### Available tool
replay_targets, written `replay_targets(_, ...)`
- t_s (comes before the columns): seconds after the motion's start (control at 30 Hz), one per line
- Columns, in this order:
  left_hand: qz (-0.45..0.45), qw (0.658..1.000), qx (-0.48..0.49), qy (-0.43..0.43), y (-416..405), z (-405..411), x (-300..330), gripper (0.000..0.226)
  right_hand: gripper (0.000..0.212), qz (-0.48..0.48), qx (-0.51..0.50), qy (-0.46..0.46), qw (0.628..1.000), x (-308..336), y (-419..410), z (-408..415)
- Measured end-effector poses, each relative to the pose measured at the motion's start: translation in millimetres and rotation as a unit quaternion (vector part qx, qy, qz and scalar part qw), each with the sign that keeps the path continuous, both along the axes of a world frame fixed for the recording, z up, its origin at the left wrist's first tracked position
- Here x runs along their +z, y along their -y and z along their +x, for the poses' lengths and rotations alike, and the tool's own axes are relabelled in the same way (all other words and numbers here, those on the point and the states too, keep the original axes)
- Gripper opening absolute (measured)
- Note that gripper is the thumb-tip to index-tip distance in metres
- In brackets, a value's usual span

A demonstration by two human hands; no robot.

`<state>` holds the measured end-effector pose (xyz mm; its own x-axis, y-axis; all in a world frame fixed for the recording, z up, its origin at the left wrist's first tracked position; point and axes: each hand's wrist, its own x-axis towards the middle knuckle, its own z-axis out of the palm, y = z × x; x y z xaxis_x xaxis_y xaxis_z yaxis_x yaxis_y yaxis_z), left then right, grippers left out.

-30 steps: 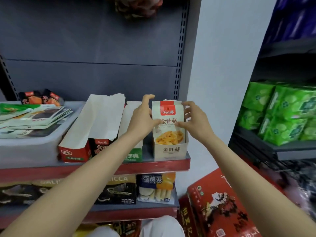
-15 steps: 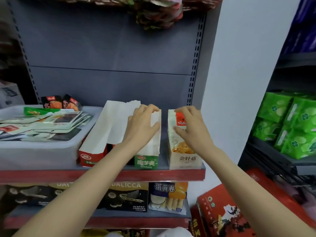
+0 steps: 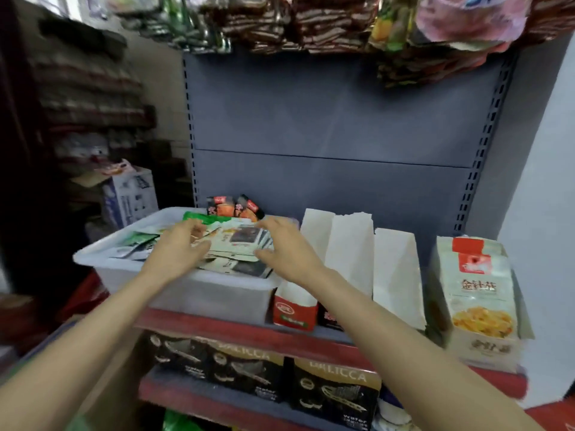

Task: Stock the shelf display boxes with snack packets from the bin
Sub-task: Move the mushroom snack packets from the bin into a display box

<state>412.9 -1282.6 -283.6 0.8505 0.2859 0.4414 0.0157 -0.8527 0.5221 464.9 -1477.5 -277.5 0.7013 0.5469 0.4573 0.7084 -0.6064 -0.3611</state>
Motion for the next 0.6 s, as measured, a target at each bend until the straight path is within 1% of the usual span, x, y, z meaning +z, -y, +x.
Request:
replay_targets(0.1,0.000,0.998,0.031,-0.060,-31,7,2,0.042,0.063,-0.044,0.003,-0.032,0.999,-3,-40,15)
replay_targets(0.2,-0.020,0.995,0.025,-0.096,-54,19,2,0.048,0.073,-0.082,0.007,-0.063,0.995,-3,-65,26)
replay_targets(0.27,-0.016,0.992,0.022,-0.121,-65,28,1,0.054,0.078,-0.108,0.010,-0.093,0.990,-2,-77,34)
replay_targets(0.37,0.012,0.989,0.001,-0.148,-74,40,-2,0.056,0.079,-0.160,0.002,-0.127,0.979,-2,-88,44)
replay_targets(0.43,0.031,0.985,-0.007,-0.172,-77,45,-3,0.059,0.076,-0.204,-0.007,-0.117,0.972,-1,-91,47)
replay_targets(0.47,0.051,0.983,-0.006,-0.174,-79,47,-4,0.059,0.075,-0.220,-0.010,-0.106,0.970,0,-91,47)
replay_targets(0.53,0.129,0.978,0.009,-0.164,-82,51,-5,0.059,0.074,-0.230,-0.013,-0.085,0.969,2,-90,47)
replay_targets(0.57,0.173,0.972,0.020,-0.158,-82,53,-5,0.055,0.074,-0.229,-0.015,-0.078,0.970,2,-90,47)
replay_targets(0.6,0.197,0.968,0.024,-0.156,-81,53,-5,0.049,0.074,-0.226,-0.017,-0.074,0.971,2,-90,46)
